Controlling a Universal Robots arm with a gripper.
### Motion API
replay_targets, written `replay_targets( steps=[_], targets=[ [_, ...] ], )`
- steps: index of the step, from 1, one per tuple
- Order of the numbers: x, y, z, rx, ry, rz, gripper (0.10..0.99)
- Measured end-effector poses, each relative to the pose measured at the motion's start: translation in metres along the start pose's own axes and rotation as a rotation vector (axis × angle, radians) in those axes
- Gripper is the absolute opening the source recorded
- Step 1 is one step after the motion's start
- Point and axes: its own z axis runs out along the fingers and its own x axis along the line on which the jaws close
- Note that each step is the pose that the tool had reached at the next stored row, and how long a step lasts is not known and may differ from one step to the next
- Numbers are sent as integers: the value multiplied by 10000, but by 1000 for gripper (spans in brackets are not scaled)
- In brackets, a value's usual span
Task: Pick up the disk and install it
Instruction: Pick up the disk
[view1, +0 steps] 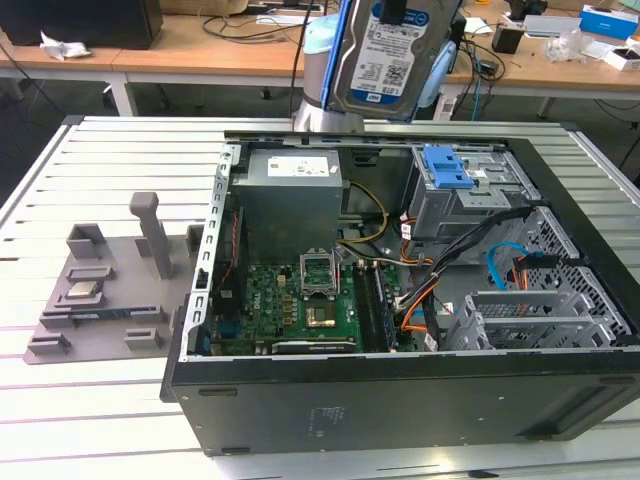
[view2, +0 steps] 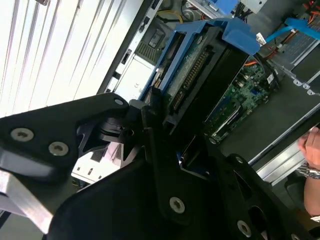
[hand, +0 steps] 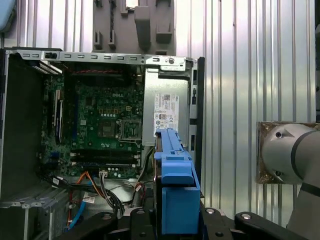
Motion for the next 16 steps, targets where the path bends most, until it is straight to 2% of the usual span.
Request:
replay_targets(
  steps=[1,5,7,10,12,16],
  targets=[
    [0,-28,-1,0,0,-1,365],
    [4,-267,-14,0,0,-1,365],
    [5,-332,-17,0,0,0,365],
    [7,-487,-25,1,-1,0,365],
    [8,-546,-27,0,-1,-1,365],
    [11,-760,-38,0,0,-1,365]
  ],
)
